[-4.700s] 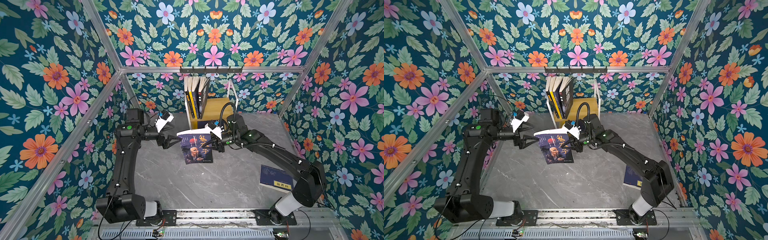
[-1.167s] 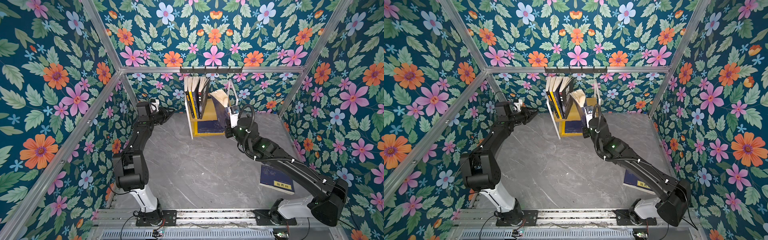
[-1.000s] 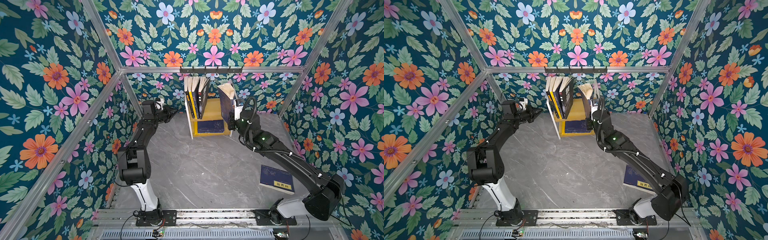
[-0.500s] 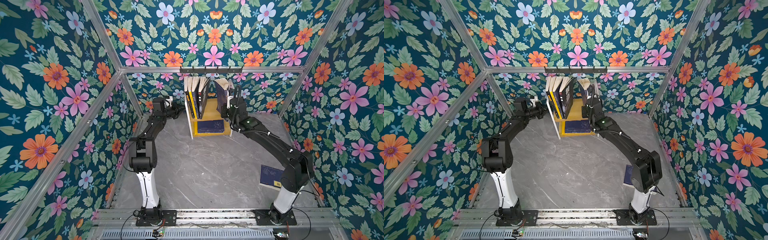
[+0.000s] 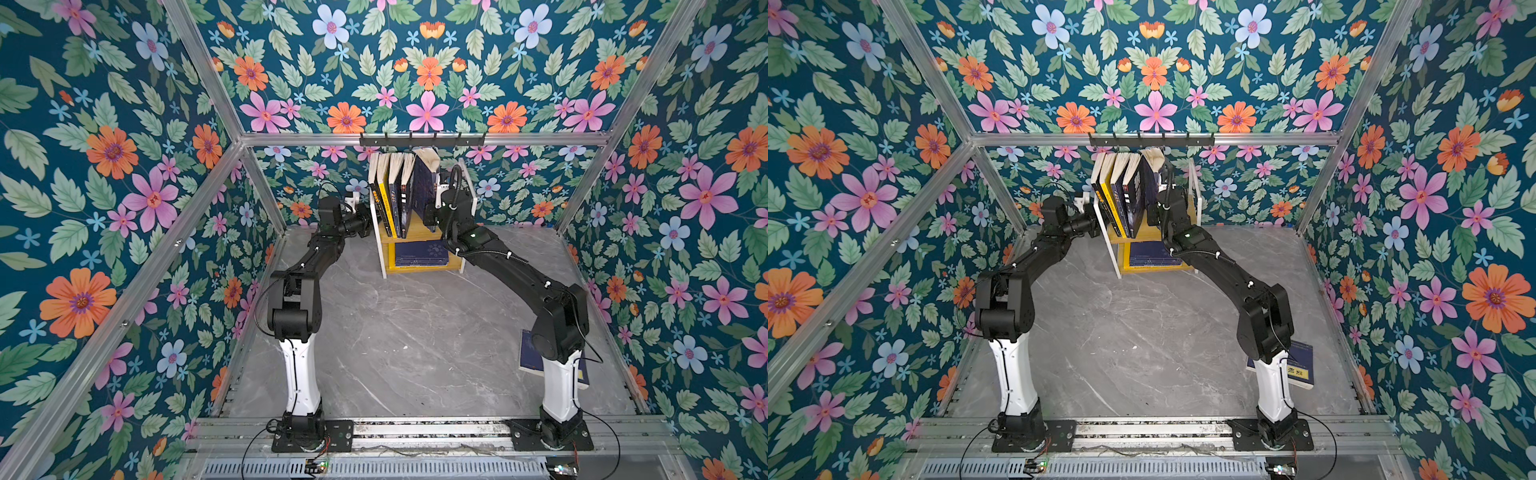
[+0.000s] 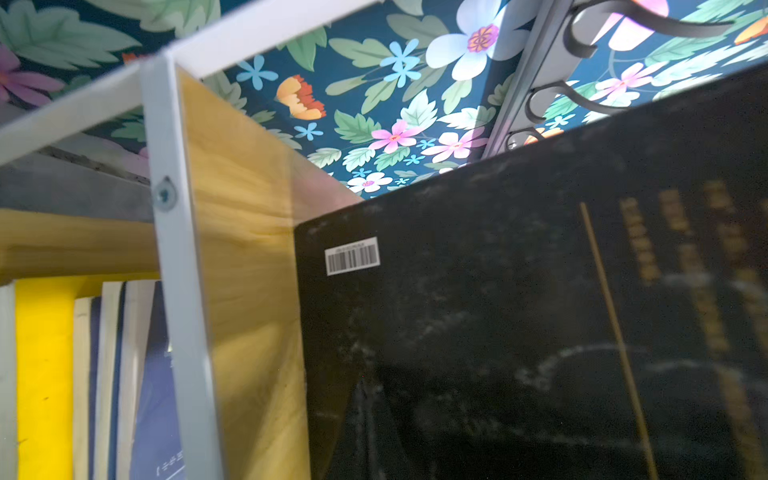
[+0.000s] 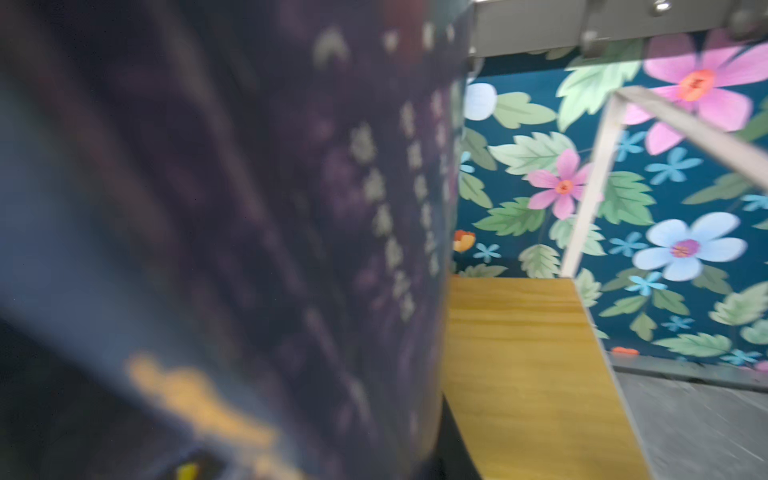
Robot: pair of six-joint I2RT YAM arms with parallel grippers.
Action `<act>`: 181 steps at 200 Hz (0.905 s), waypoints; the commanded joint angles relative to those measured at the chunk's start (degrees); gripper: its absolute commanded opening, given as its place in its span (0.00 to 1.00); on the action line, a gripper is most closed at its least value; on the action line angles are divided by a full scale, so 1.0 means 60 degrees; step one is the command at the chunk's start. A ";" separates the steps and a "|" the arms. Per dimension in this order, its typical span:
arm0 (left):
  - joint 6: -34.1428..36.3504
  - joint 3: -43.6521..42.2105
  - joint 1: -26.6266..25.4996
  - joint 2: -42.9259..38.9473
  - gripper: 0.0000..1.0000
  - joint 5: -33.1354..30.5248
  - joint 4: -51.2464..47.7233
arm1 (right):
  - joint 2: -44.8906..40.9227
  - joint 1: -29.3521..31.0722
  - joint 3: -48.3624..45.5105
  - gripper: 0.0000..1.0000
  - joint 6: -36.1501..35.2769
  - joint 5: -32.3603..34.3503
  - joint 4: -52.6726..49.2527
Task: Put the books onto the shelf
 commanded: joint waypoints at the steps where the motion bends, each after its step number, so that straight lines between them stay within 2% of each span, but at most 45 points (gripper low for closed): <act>1: -0.0043 0.0018 -0.0080 0.0013 0.00 0.0234 0.0460 | 0.0251 0.0092 0.0286 0.00 -0.0442 -0.0480 0.0076; 60: -0.0154 -0.0172 -0.0344 -0.0132 0.00 0.0252 0.0428 | 0.0470 0.0301 0.0522 0.02 -0.1224 -0.1101 0.0032; 92: -0.0161 -0.0258 -0.0247 -0.0160 0.00 0.0223 0.0339 | 0.0672 0.0316 0.0985 0.18 -0.1355 -0.1568 -0.0544; 121: -0.0161 -0.0543 -0.0022 -0.0315 0.00 0.0130 0.0304 | 0.0406 0.0374 0.0807 0.33 -0.1468 -0.2304 -0.0791; 181: -0.0089 -0.0952 0.0343 -0.0706 0.00 -0.0125 -0.0059 | -0.0964 0.0413 -0.0566 0.46 -0.2073 -0.3317 -0.0984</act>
